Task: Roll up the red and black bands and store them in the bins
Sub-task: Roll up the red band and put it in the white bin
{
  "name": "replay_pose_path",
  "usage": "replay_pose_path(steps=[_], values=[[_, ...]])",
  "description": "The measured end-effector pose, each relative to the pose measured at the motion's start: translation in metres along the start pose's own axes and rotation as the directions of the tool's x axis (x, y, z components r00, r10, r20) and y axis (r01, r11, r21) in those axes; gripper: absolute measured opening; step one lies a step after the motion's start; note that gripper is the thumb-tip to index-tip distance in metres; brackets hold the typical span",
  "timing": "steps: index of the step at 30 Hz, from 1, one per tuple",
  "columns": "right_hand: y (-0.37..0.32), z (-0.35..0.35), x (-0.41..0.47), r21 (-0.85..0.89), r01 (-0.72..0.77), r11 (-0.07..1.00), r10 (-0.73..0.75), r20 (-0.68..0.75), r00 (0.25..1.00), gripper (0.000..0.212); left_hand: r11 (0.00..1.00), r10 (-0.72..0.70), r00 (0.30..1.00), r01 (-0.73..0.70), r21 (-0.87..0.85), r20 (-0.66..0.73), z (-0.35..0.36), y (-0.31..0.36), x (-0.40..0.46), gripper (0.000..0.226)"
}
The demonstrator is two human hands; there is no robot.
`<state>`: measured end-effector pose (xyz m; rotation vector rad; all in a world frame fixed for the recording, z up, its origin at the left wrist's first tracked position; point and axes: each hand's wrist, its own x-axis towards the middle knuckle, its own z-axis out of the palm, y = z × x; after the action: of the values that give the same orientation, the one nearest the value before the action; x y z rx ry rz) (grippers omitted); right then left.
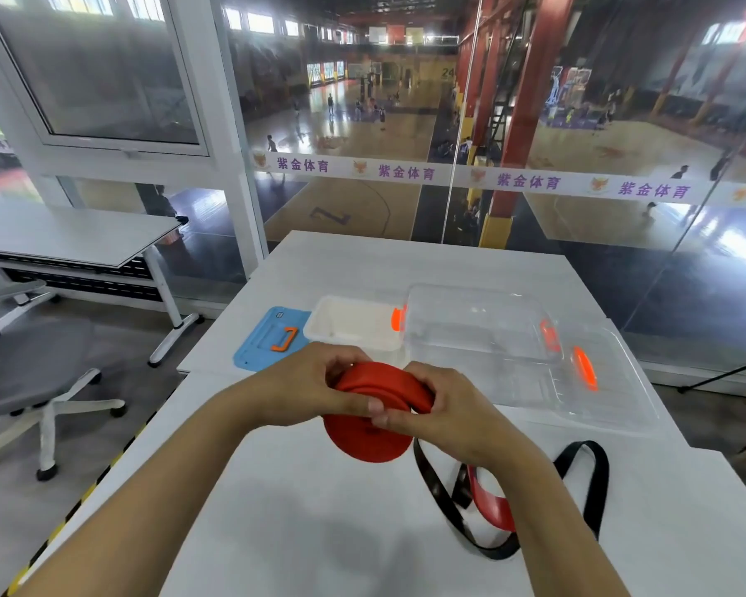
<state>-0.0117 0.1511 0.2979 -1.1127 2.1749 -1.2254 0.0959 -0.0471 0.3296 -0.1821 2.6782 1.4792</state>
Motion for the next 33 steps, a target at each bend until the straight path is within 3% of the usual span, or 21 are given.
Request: replay_pose_path(steps=[4,11,14,17,19,21,24,28,33], values=[[0.001,-0.011,0.002,0.129,-0.019,0.991,0.020,-0.010,1.000,0.030,0.994,0.074,0.988,-0.083,-0.068,-0.133,0.009,-0.006,0.002,0.041],[0.016,-0.001,0.000,0.300,-0.025,0.954,0.044,-0.056,0.997,0.033,0.930,0.052,0.930,-0.177,-0.321,-0.363,0.029,-0.008,0.006,0.039],[0.022,0.011,0.000,0.322,-0.025,0.947,0.058,-0.092,0.994,0.036,0.866,-0.061,0.888,-0.180,-0.466,-0.457,0.039,-0.008,0.010,0.039],[0.028,0.033,0.003,0.413,-0.001,0.911,0.112,-0.244,0.963,0.041,0.730,-0.218,0.831,-0.209,-0.650,-0.512,0.063,-0.007,0.017,0.036],[0.026,0.053,0.007,0.508,0.032,0.861,0.180,-0.361,0.915,0.044,0.652,-0.307,0.797,-0.222,-0.725,-0.520,0.083,-0.006,0.020,0.034],[0.024,0.066,0.008,0.551,0.034,0.834,0.256,-0.441,0.860,0.047,0.635,-0.354,0.774,-0.213,-0.743,-0.524,0.098,-0.006,0.023,0.040],[0.029,0.063,0.007,0.559,0.001,0.829,0.306,-0.456,0.836,0.043,0.630,-0.376,0.797,-0.154,-0.761,-0.473,0.107,-0.011,0.023,0.047],[0.043,0.043,0.006,0.495,-0.014,0.869,0.248,-0.411,0.877,0.021,0.688,-0.369,0.874,0.027,-0.725,-0.317,0.106,-0.026,0.018,0.043],[0.057,0.010,0.004,0.313,-0.018,0.949,0.077,-0.176,0.981,0.015,0.817,-0.245,0.955,0.110,-0.566,-0.168,0.076,-0.028,0.016,0.050]])
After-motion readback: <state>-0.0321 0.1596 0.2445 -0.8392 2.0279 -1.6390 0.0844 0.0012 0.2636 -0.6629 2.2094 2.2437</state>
